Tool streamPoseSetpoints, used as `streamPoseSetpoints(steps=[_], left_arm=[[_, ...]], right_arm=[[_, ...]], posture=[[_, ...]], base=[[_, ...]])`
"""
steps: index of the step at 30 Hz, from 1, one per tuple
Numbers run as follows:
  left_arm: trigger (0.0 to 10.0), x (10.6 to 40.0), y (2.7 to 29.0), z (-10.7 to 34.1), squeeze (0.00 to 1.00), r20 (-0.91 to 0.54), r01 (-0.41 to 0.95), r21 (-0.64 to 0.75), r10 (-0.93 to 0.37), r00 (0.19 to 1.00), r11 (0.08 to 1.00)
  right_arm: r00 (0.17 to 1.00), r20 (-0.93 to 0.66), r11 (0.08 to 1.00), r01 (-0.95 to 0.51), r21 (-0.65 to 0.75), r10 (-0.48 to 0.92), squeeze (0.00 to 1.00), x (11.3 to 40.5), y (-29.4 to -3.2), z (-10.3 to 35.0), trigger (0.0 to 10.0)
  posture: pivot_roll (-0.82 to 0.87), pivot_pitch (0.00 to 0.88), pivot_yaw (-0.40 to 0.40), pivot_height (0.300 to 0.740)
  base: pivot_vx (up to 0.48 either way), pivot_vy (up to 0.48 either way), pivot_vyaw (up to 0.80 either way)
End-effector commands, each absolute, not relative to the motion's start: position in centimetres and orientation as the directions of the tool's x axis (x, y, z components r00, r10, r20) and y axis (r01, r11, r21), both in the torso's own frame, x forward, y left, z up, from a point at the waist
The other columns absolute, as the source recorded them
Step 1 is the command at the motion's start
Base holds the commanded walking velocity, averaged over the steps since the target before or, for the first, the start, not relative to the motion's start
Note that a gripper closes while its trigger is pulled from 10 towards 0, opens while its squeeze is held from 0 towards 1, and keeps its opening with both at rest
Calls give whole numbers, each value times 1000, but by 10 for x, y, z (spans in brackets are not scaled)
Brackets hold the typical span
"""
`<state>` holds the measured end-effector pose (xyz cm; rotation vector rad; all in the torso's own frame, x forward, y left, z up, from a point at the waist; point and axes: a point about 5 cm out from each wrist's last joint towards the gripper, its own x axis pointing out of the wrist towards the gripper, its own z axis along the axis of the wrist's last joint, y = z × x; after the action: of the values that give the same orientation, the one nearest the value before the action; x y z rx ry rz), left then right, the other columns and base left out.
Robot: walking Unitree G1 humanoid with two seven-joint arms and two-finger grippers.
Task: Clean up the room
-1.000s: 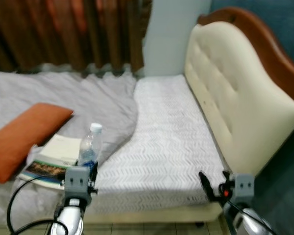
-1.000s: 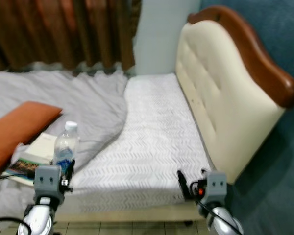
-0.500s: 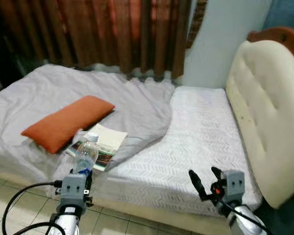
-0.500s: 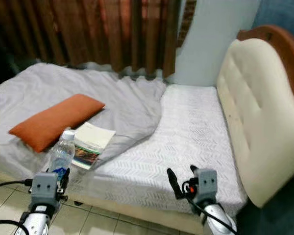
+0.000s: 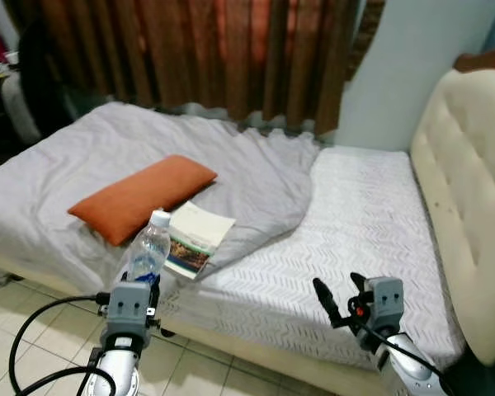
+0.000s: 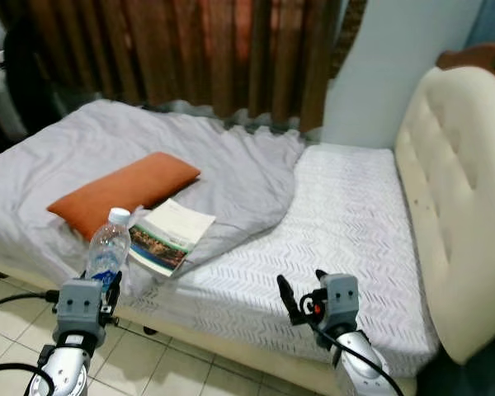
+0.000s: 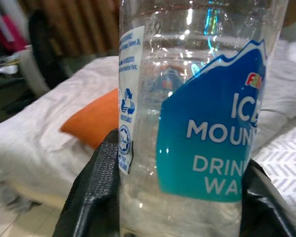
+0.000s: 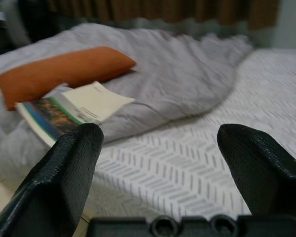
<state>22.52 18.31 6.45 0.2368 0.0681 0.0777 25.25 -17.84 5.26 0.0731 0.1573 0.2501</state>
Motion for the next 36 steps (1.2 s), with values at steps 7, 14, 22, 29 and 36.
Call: streamPoseSetpoints(steps=[7, 14, 22, 29, 36], left_arm=[[10000, 233, 184, 63, 0, -77, -61, 261, 84, 994, 963], [10000, 233, 176, 69, 0, -39, -53, 280, 67, 997, 959], [10000, 232, 175, 69, 0, -36, -49, 295, 62, 997, 954], [10000, 231, 176, 74, 0, -8, -67, 260, 72, 997, 963], [10000, 232, 177, 82, 0, 55, -99, 350, 85, 995, 932]], right_arm=[[957, -146, 967, -243, 71, 251, 0, 259, -183, 52, 10000], [948, -154, 960, -271, 63, 278, 0, 258, -182, 48, 10000], [939, -154, 951, -302, 65, 309, 0, 261, -179, 47, 10000], [932, -141, 942, -330, 58, 335, 0, 264, -176, 50, 10000], [940, -110, 945, -316, 88, 324, 0, 266, -177, 53, 10000]], posture=[[8, 0, -11, 740], [19, 0, -22, 740], [38, 0, -35, 740], [43, 0, -39, 740], [48, 0, -37, 740]], base=[[0, 0, 537], [0, 0, 529], [0, 0, 525], [0, 0, 513], [0, 0, 495]])
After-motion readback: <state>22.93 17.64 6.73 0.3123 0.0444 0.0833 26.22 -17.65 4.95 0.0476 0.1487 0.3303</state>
